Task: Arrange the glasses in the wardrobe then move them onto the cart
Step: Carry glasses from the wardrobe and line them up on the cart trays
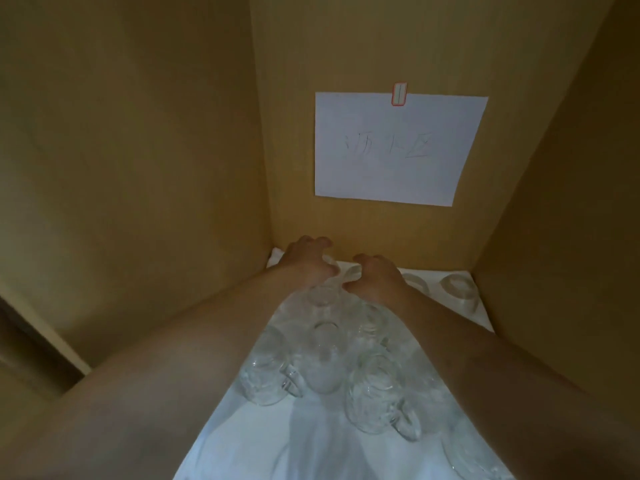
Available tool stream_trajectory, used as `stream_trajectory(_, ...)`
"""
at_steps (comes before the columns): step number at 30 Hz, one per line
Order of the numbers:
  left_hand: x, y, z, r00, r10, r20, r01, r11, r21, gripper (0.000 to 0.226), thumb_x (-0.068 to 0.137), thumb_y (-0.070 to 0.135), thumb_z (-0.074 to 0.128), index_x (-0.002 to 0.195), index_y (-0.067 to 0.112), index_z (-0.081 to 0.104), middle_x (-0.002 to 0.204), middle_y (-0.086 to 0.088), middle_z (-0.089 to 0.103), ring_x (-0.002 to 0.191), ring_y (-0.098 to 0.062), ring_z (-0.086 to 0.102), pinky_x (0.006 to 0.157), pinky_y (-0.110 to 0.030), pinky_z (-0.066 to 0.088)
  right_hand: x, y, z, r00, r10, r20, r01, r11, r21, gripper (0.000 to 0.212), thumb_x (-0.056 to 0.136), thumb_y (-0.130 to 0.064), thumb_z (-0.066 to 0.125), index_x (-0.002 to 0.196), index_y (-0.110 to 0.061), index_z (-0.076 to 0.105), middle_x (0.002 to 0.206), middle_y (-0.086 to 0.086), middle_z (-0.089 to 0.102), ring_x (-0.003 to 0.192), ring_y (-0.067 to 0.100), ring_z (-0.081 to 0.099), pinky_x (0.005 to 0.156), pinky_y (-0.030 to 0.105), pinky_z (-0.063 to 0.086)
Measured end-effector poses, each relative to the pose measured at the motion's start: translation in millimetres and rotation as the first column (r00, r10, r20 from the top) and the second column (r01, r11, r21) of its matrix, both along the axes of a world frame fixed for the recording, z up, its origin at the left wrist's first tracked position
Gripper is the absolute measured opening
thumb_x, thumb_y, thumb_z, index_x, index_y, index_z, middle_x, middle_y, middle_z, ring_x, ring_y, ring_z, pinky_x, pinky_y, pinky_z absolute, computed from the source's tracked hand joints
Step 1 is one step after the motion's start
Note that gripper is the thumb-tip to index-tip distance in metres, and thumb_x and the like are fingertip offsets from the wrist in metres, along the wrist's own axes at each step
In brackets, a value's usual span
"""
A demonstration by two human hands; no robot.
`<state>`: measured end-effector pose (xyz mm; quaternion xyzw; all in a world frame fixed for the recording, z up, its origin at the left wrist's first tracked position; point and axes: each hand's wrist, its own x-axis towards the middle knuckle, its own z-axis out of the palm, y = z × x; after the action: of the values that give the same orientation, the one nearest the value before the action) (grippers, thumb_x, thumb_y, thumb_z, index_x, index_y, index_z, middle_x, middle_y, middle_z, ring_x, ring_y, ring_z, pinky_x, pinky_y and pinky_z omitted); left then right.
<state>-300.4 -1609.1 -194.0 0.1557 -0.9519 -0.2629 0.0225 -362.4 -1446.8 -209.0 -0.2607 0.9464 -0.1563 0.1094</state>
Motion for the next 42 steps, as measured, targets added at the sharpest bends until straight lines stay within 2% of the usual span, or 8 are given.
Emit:
stream_trajectory(10, -21.8, -3.1, -12.3, 0.977, -0.130, 0.171, 0.118, 0.990, 0.078, 0.083, 0.079, 0.033, 0.084, 0.151, 0.024, 0.044, 0.145, -0.006, 0.045, 0.122, -0.022, 0.055, 0.091, -0.031, 0.055, -19.7, -15.9, 1.6, 0.986, 0.126, 0.108, -0.147, 0.967, 0.209, 0.090, 0.075, -0.041, 0.086, 0.149, -0.016, 0.042, 0.140, 0.007, 0.054, 0.122, 0.025, 0.058, 0.093, 0.035, 0.054)
stream_trajectory(15, -30.0, -2.2, -16.7, 0.974, -0.126, 0.188, 0.116, 0.991, 0.066, 0.084, 0.074, 0.027, 0.088, 0.147, 0.023, 0.048, 0.137, -0.005, 0.049, 0.104, -0.015, 0.053, 0.074, -0.024, 0.050, -19.2, -20.5, 2.1, 0.987, 0.146, 0.072, -0.161, 0.945, 0.284, 0.092, 0.071, -0.045, 0.088, 0.147, -0.019, 0.043, 0.135, 0.006, 0.054, 0.116, 0.024, 0.061, 0.089, 0.035, 0.056)
stream_trajectory(19, -33.8, -6.0, -13.0, 0.973, -0.114, 0.199, 0.100, 0.992, 0.081, 0.078, 0.068, 0.026, 0.092, 0.137, 0.026, 0.056, 0.121, 0.004, 0.052, 0.085, -0.007, 0.054, 0.047, -0.014, 0.046, -22.1, -17.9, 2.8, 0.991, 0.111, 0.070, -0.124, 0.967, 0.224, 0.088, 0.067, -0.044, 0.091, 0.142, -0.022, 0.051, 0.131, 0.002, 0.059, 0.113, 0.023, 0.063, 0.088, 0.033, 0.056)
stream_trajectory(22, -34.1, -11.1, -10.8, 0.980, -0.099, 0.170, 0.086, 0.993, 0.080, 0.075, 0.063, 0.027, 0.094, 0.131, 0.026, 0.062, 0.116, 0.008, 0.049, 0.081, -0.003, 0.049, 0.041, -0.012, 0.042, -21.9, -16.6, 2.0, 0.994, 0.082, 0.067, -0.093, 0.980, 0.175, 0.088, 0.062, -0.042, 0.094, 0.139, -0.022, 0.055, 0.130, 0.001, 0.062, 0.112, 0.023, 0.064, 0.088, 0.033, 0.056)
stream_trajectory(27, -40.3, -13.8, 13.3, 0.998, -0.056, 0.030, 0.056, 0.998, 0.017, 0.074, 0.058, 0.019, 0.095, 0.125, 0.020, 0.066, 0.124, -0.001, 0.061, 0.100, -0.015, 0.057, 0.073, -0.021, 0.046, -21.4, -18.3, 11.7, 0.998, 0.021, 0.065, -0.025, 0.997, 0.070, 0.087, 0.061, -0.037, 0.095, 0.137, -0.018, 0.056, 0.124, 0.004, 0.063, 0.105, 0.024, 0.065, 0.080, 0.035, 0.059)
stream_trajectory(32, -36.8, -21.0, 53.7, 0.990, 0.060, -0.126, -0.065, 0.997, -0.033, 0.076, 0.057, 0.022, 0.093, 0.127, 0.024, 0.064, 0.129, -0.004, 0.055, 0.113, -0.023, 0.060, 0.078, -0.025, 0.051, -24.7, -16.0, 46.7, 0.991, -0.129, -0.015, 0.126, 0.981, -0.146, 0.086, 0.059, -0.042, 0.093, 0.134, -0.022, 0.056, 0.123, 0.005, 0.063, 0.110, 0.024, 0.064, 0.083, 0.032, 0.056)
stream_trajectory(38, -15.3, -22.4, 101.6, 0.911, 0.207, -0.356, -0.217, 0.976, 0.010, 0.069, 0.057, 0.036, 0.094, 0.117, 0.029, 0.061, 0.114, -0.004, 0.052, 0.092, -0.026, 0.058, 0.064, -0.027, 0.044, -16.3, 0.1, 89.0, 0.918, -0.392, 0.061, 0.364, 0.772, -0.522, 0.068, 0.055, -0.051, 0.091, 0.110, -0.023, 0.062, 0.109, -0.001, 0.068, 0.100, 0.023, 0.066, 0.077, 0.030, 0.053)
stream_trajectory(42, 4.9, -15.7, 133.8, 0.864, 0.274, -0.423, -0.234, 0.961, 0.146, 0.064, 0.058, 0.040, 0.096, 0.110, 0.028, 0.060, 0.119, -0.004, 0.059, 0.095, -0.025, 0.059, 0.070, -0.029, 0.051, 2.7, 19.0, 111.8, 0.844, -0.375, 0.384, 0.528, 0.451, -0.719, 0.077, 0.055, -0.036, 0.099, 0.120, -0.017, 0.063, 0.119, 0.008, 0.068, 0.100, 0.022, 0.067, 0.071, 0.042, 0.064)
